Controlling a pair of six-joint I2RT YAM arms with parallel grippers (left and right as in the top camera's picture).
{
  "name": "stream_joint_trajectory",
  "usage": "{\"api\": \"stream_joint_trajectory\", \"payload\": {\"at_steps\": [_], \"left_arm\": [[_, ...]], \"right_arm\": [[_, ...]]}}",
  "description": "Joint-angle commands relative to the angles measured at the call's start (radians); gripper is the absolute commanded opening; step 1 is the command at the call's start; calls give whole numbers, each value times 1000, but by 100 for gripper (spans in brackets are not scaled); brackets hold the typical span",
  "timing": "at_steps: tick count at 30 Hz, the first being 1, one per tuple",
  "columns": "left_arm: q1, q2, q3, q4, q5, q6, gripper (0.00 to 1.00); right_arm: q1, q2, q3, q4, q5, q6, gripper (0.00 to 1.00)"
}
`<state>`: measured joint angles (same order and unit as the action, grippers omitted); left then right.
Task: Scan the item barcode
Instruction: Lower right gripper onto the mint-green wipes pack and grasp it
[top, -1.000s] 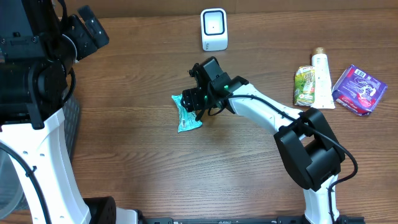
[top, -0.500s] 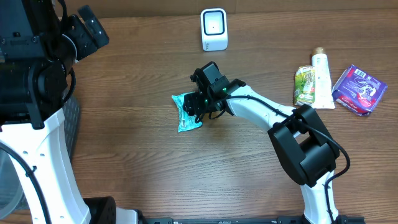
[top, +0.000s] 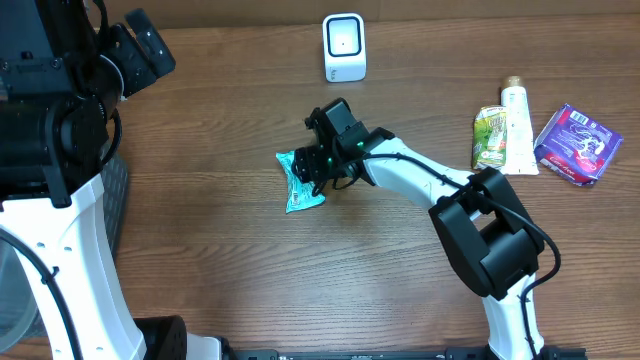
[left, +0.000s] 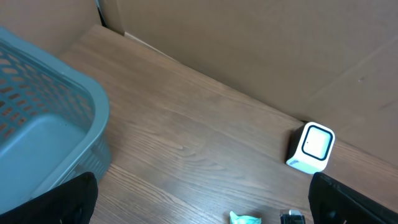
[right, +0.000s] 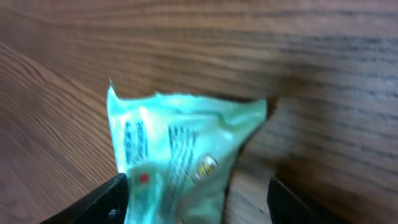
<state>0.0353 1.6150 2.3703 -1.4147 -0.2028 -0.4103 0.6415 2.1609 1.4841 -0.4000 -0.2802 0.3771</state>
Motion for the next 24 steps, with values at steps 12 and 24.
{"api": "stream_joint_trajectory", "payload": {"at_steps": [12,24], "left_arm": [[4,6,6,0,-17,22,99],[4,6,6,0,-17,22,100]], "right_arm": [[12,69,-5,10,-24,114,4],[-31,-95,44,-227,320,7,4]]}}
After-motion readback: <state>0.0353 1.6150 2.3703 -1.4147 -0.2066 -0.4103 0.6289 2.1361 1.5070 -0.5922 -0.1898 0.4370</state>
